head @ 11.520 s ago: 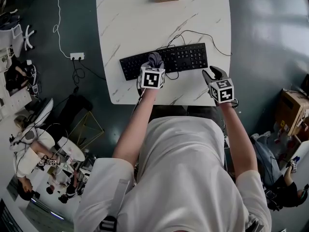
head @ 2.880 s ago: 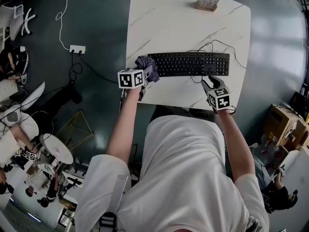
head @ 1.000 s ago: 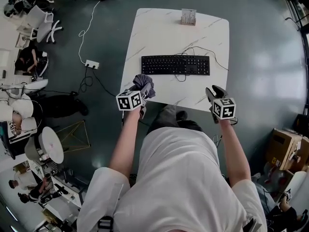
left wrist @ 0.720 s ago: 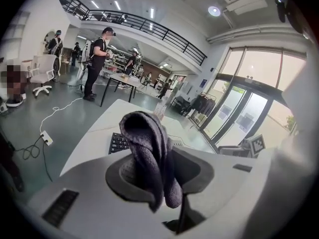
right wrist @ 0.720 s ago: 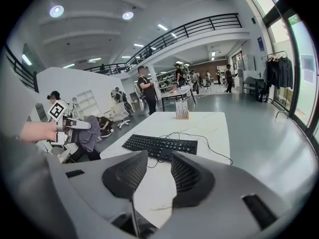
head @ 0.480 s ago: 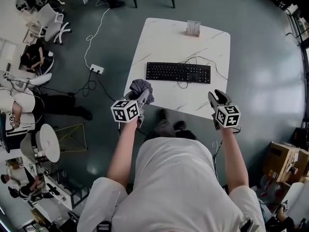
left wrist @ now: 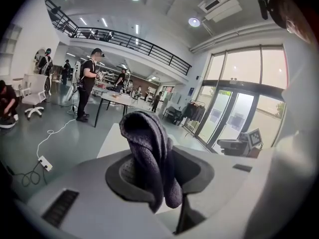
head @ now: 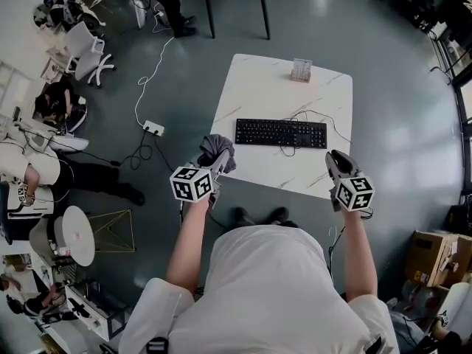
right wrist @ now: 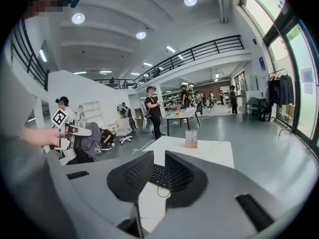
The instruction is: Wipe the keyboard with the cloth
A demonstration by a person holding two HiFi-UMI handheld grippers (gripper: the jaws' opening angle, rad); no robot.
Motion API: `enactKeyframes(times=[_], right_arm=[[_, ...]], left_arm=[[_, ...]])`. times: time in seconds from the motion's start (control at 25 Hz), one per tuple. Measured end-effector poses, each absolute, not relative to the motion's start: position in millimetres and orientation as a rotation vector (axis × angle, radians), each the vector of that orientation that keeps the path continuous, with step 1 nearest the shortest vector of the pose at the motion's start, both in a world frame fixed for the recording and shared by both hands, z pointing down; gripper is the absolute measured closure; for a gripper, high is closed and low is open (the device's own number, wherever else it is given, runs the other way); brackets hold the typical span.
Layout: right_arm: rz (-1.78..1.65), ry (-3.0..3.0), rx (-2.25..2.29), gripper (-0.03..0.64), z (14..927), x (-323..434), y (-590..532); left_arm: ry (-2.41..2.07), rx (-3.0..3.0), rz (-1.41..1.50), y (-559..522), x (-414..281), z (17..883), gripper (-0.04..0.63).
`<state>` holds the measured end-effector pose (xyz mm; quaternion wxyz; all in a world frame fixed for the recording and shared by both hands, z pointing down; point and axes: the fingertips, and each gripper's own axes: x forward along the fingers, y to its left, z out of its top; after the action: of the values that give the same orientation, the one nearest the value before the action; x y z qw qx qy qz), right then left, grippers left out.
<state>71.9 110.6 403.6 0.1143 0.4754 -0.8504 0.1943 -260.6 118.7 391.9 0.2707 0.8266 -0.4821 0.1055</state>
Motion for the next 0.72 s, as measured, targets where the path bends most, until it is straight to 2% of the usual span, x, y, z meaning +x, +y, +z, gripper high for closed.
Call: enactKeyframes(times=[0.32,0.72], right_arm=[[0.526,-2.549,1.534,0.572,357,58,118],[0.438,-2.52,1.51,0.575,349,52,124]], left_arm=[[-1.272,2.294,0.323,117,-284,380,0.471],[-1.263,2.341,0.308,115,-294,365,0.471]])
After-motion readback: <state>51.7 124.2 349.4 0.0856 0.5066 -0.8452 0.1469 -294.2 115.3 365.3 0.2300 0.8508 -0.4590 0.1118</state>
